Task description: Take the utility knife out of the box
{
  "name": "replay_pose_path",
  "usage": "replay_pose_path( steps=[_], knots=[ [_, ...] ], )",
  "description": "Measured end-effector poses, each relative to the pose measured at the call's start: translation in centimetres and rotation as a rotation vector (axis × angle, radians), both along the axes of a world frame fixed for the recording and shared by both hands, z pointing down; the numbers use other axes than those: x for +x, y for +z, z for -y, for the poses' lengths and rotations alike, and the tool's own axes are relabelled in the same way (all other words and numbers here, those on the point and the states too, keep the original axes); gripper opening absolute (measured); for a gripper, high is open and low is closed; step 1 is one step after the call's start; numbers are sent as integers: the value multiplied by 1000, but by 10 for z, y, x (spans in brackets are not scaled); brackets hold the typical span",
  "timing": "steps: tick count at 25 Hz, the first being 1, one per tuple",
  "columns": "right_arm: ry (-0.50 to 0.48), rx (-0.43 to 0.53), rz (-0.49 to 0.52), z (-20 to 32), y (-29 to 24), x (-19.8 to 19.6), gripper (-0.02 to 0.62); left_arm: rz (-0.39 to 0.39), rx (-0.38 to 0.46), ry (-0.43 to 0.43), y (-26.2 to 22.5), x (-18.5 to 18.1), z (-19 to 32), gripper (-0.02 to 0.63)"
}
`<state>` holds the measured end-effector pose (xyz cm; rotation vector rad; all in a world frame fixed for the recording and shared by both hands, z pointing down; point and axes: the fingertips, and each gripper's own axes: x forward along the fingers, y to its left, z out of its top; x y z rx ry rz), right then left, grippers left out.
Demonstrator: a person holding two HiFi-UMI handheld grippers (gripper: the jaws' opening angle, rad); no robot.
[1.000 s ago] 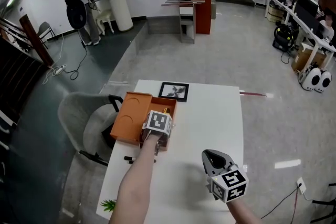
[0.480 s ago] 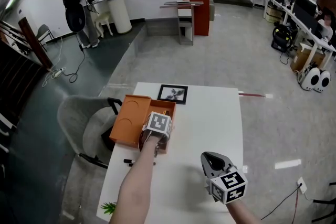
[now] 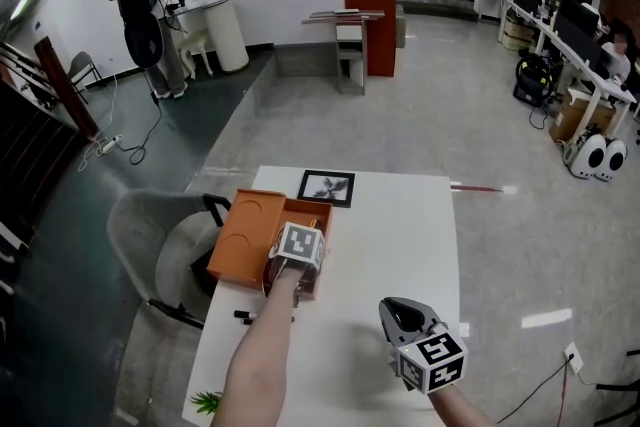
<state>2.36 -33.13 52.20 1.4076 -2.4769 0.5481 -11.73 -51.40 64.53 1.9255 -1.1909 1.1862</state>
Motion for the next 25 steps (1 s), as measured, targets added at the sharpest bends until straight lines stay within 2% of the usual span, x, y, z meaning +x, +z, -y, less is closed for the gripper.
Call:
replay_pose_path(
  steps=[4, 11, 20, 25],
  knots=[
    [-5, -3, 0, 0, 0, -3, 3, -39, 26, -14, -7, 4, 0, 109],
    [-20, 7, -1, -2, -6, -6, 2, -18, 101, -11, -20, 5, -2, 109],
    [-20, 32, 10, -7, -17, -7, 2, -56, 238, -29, -69, 4, -4, 109],
    [-25, 49, 16, -14, -26, -9, 2, -92, 287, -46, -93, -1, -14, 109]
  ],
)
